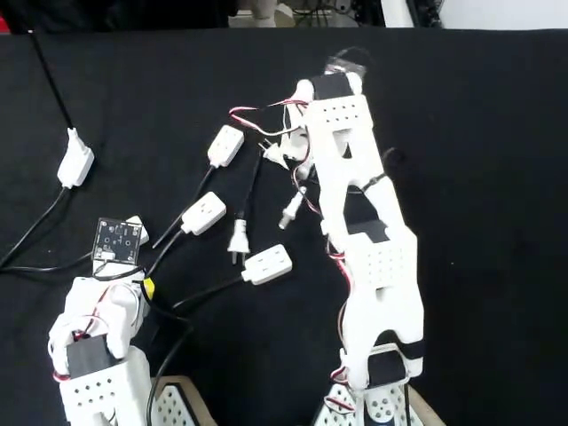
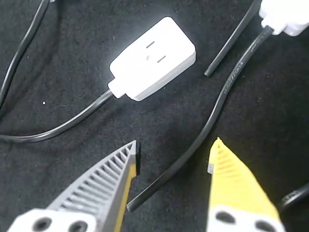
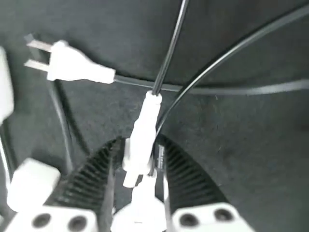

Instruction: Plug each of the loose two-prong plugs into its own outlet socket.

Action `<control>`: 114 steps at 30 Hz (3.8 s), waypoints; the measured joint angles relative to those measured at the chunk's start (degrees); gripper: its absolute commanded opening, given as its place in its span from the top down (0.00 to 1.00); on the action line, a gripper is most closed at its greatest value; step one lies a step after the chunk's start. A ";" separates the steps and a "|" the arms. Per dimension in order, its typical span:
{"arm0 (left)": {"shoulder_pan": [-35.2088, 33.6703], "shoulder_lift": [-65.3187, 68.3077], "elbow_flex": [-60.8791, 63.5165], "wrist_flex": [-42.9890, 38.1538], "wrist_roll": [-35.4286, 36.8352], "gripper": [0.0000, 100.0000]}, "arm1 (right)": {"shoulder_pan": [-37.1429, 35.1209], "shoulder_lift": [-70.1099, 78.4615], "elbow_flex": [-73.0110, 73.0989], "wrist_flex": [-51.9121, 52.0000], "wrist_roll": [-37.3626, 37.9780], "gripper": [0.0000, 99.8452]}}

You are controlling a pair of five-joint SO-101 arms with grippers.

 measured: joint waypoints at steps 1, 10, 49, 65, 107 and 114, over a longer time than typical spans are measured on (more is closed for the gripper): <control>0.00 0.00 0.00 0.00 0.00 0.76 | 0.00 0.00 -0.09 0.00 3.60 0.99; 0.00 0.00 0.00 0.00 0.00 0.76 | 0.00 0.00 -0.09 0.18 33.32 0.99; 0.00 0.00 0.00 0.00 0.00 0.76 | -5.19 8.00 0.26 0.18 65.93 0.84; 0.00 0.00 0.00 0.00 0.00 0.76 | -1.93 18.64 -9.93 0.26 66.11 0.99; 0.00 0.00 0.00 0.00 0.00 0.76 | -0.18 -13.45 29.63 -0.97 70.86 0.84; 0.00 0.00 0.00 0.00 0.00 0.76 | -0.18 -9.93 32.44 -5.19 70.86 0.90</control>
